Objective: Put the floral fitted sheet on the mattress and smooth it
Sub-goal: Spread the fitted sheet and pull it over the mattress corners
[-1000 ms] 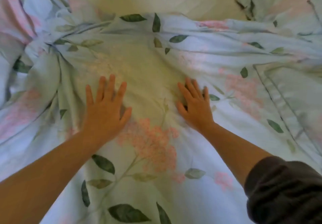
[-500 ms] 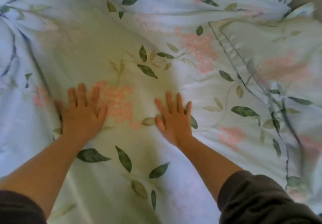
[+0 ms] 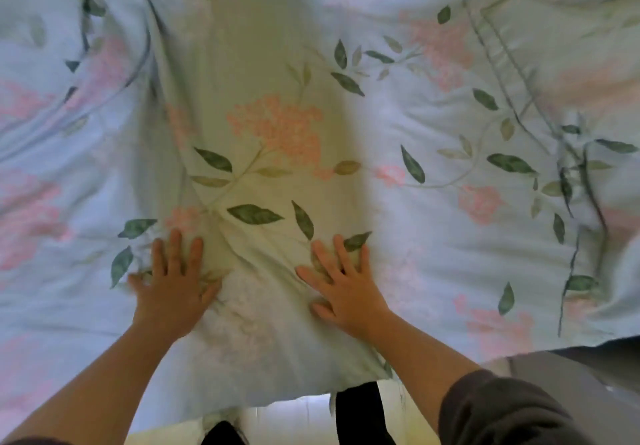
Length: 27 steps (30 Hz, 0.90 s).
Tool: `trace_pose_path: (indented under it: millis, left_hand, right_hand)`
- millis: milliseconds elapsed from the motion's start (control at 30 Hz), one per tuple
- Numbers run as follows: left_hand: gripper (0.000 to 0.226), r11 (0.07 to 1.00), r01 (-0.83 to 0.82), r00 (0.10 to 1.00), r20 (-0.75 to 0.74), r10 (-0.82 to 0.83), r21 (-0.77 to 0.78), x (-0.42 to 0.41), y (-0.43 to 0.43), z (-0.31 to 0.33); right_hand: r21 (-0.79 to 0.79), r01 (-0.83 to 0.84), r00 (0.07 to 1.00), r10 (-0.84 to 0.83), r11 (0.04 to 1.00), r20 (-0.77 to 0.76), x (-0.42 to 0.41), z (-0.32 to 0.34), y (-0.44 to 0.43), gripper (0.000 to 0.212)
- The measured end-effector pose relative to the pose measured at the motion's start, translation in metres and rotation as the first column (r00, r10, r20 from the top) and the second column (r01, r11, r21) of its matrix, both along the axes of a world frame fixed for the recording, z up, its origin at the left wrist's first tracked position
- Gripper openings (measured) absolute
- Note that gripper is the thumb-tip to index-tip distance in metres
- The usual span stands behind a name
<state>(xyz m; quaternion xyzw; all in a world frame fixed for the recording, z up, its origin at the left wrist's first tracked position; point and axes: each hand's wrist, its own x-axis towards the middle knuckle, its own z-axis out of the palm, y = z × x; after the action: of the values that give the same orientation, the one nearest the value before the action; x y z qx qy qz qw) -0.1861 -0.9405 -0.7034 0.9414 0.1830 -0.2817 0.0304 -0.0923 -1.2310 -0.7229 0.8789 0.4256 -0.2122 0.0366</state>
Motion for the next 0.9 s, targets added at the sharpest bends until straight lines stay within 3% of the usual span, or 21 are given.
trace_pose_path:
  millis: [167, 300, 400, 533, 633, 767, 900]
  left_hand:
    - [0.088, 0.999, 0.005, 0.997, -0.075, -0.008, -0.039, -0.071, 0.036, 0.0]
    - [0.088, 0.998, 0.023, 0.999, -0.047, -0.026, -0.058, -0.118, 0.063, 0.016]
    - [0.057, 0.998, 0.009, 0.999, -0.036, -0.011, -0.057, -0.135, 0.073, 0.023]
    - [0.016, 0.996, 0.073, 0.993, 0.095, -0.069, -0.042, -0.14, 0.075, 0.018]
    - [0.018, 0.993, 0.11, 0.984, 0.147, -0.102, -0.049, -0.139, 0.08, 0.018]
    - [0.037, 0.955, 0.295, 0.928, 0.244, -0.282, -0.018, -0.162, 0.113, 0.025]
    - [0.051, 0.959, 0.282, 0.941, 0.195, -0.276, -0.006, -0.196, 0.123, 0.032]
  right_hand:
    - [-0.138, 0.073, 0.994, -0.084, 0.988, -0.074, -0.076, 0.018, 0.044, 0.064]
    - [-0.178, 0.123, 0.984, -0.144, 0.976, -0.108, -0.123, 0.03, 0.088, 0.066]
    - [-0.146, 0.217, 0.975, -0.223, 0.965, -0.026, -0.143, 0.042, 0.11, 0.061]
    - [-0.185, 0.293, 0.956, -0.28, 0.938, 0.092, -0.145, 0.041, 0.123, 0.037]
    - [-0.152, 0.319, 0.948, -0.318, 0.936, 0.026, -0.142, 0.036, 0.128, 0.037]
    - [-0.032, 0.167, 0.983, -0.169, 0.985, -0.077, -0.172, 0.038, 0.135, 0.044]
    - [-0.067, 0.18, 0.967, -0.189, 0.981, -0.171, -0.19, 0.035, 0.136, 0.04]
